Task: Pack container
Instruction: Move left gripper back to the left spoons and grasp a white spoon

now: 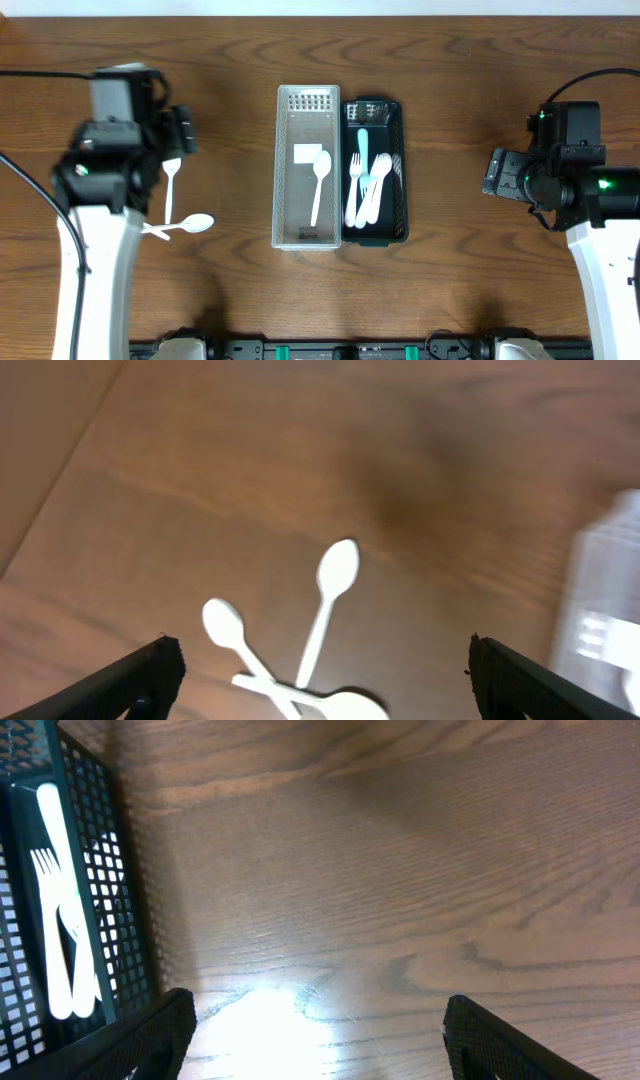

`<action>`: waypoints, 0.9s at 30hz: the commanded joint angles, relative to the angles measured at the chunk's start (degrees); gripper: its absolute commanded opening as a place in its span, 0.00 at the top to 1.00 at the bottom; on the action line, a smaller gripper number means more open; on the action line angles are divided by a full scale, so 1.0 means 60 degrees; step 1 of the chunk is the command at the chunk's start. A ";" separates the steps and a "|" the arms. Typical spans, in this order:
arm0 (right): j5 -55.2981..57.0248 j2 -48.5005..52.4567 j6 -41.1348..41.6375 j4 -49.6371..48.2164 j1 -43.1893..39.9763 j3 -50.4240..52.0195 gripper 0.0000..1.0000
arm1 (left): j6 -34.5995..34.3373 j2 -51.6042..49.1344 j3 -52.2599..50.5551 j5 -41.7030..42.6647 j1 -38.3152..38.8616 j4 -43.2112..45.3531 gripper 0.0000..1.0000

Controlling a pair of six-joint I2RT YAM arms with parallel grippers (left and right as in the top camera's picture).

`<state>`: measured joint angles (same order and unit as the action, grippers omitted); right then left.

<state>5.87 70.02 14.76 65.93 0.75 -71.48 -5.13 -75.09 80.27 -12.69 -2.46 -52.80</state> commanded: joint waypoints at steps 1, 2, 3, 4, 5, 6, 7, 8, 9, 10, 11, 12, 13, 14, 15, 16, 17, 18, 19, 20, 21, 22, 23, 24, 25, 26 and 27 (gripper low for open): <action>-0.0062 0.0018 -0.0120 0.0004 -0.0117 0.0029 0.18 | 0.0703 -0.0874 -0.0164 0.1355 -0.0951 0.0004 0.04; -0.0062 0.0018 -0.0117 0.0004 -0.0117 0.0029 0.18 | 0.0772 -0.1166 -0.0164 0.1494 -0.1144 0.0022 0.04; -0.0062 0.0018 -0.0117 0.0007 -0.0117 0.0029 0.18 | 0.0878 -0.1523 -0.0164 0.1552 -0.1330 0.0044 0.02; -0.0062 0.0018 -0.0120 0.0011 -0.0117 0.0029 0.18 | 0.0976 -0.1840 -0.0164 0.1548 -0.1457 0.0062 0.02; -0.0062 0.0018 -0.0120 0.0015 -0.0117 0.0029 0.17 | 0.1122 -0.2222 -0.0164 0.1552 -0.1585 0.0095 0.01; -0.0062 0.0018 -0.0117 0.0011 -0.0117 0.0029 0.18 | 0.1279 -0.2597 -0.0164 0.1552 -0.1679 0.0127 0.01; -0.0062 0.0018 -0.0117 0.0007 -0.0117 0.0029 0.18 | 0.1402 -0.2871 -0.0164 0.1548 -0.1730 0.0138 0.01; -0.0062 0.0018 -0.0117 0.0004 -0.0117 0.0029 0.18 | 0.1574 -0.3235 -0.0164 0.1552 -0.1781 0.0160 0.01; -0.0062 0.0018 -0.0117 0.0004 -0.0117 0.0029 0.17 | 0.1694 -0.3581 -0.0164 0.1548 -0.1803 0.0168 0.01; -0.0062 0.0018 -0.0117 0.0004 -0.0117 0.0029 0.18 | 0.1829 -0.3865 -0.0164 0.1548 -0.1807 0.0171 0.01; -0.0062 0.0018 -0.0117 0.0004 -0.0117 0.0029 0.18 | 0.1934 -0.4124 -0.0164 0.1552 -0.1803 0.0178 0.01; -0.0058 0.0018 -0.0120 0.0000 -0.0117 0.0029 0.17 | 0.2004 -0.4415 -0.0164 0.1552 -0.1803 0.0211 0.01; -0.0058 0.0018 -0.0120 -0.0007 -0.0117 0.0029 0.17 | 0.2036 -0.4685 -0.0164 0.1552 -0.1803 0.0277 0.01; -0.0058 0.0018 -0.0120 -0.0029 -0.0117 0.0029 0.17 | 0.2044 -0.4903 -0.0164 0.1552 -0.1803 0.0324 0.01; -0.0058 0.0018 -0.0120 -0.0036 -0.0117 0.0029 0.18 | 0.2109 -0.5104 -0.0164 0.1555 -0.1803 0.0375 0.01; -0.0055 0.0018 -0.0120 -0.0040 -0.0117 0.0029 0.17 | 0.2197 -0.5322 -0.0164 0.1552 -0.1803 0.0423 0.01; -0.0055 0.0018 -0.0120 -0.0040 -0.0117 0.0029 0.17 | 0.2288 -0.5490 -0.0164 0.1555 -0.1803 0.0455 0.01; -0.0055 0.0018 -0.0120 -0.0040 -0.0117 0.0029 0.17 | 0.2404 -0.5676 -0.0164 0.1592 -0.1803 0.0459 0.01; -0.0055 0.0018 -0.0120 -0.0040 -0.0120 0.0029 0.17 | 0.2535 -0.5818 -0.0164 0.1719 -0.1803 0.0455 0.01; -0.0055 0.0018 -0.0120 -0.0040 -0.0120 0.0029 0.17 | 0.2685 -0.5978 -0.0164 0.1953 -0.1807 0.0459 0.01; -0.0055 0.0018 -0.0120 -0.0040 -0.0120 0.0029 0.17 | 0.2823 -0.6120 -0.0164 0.2175 -0.1807 0.0470 0.01; -0.0051 0.0018 -0.0124 -0.0040 -0.0120 0.0029 0.17 | 0.2911 -0.6237 -0.0171 0.2357 -0.1810 0.0503 0.00; -0.0051 0.0018 -0.0124 -0.0040 -0.0124 0.0029 0.17 | 0.2976 -0.6346 -0.0175 0.2510 -0.1810 0.0528 0.01; -0.0051 0.0018 -0.0124 -0.0040 -0.0127 0.0029 0.17 | 0.3082 -0.6459 -0.0178 0.2645 -0.1810 0.0572 0.01; -0.0051 0.0018 -0.0164 -0.0040 -0.0127 0.0029 0.17 | 0.3173 -0.6546 -0.0178 0.2710 -0.1810 0.0597 0.01; -0.0051 0.0018 -0.0200 -0.0040 -0.0127 0.0029 0.16 | 0.3260 -0.6648 -0.0178 0.2736 -0.1810 0.0612 0.01; -0.0051 0.0018 -0.0197 -0.0036 -0.0127 0.0029 0.17 | 0.3326 -0.6732 -0.0178 0.2736 -0.1810 0.0612 0.01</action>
<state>5.78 70.02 14.59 65.73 0.75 -71.48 11.66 -113.89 79.42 1.28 -13.08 -49.10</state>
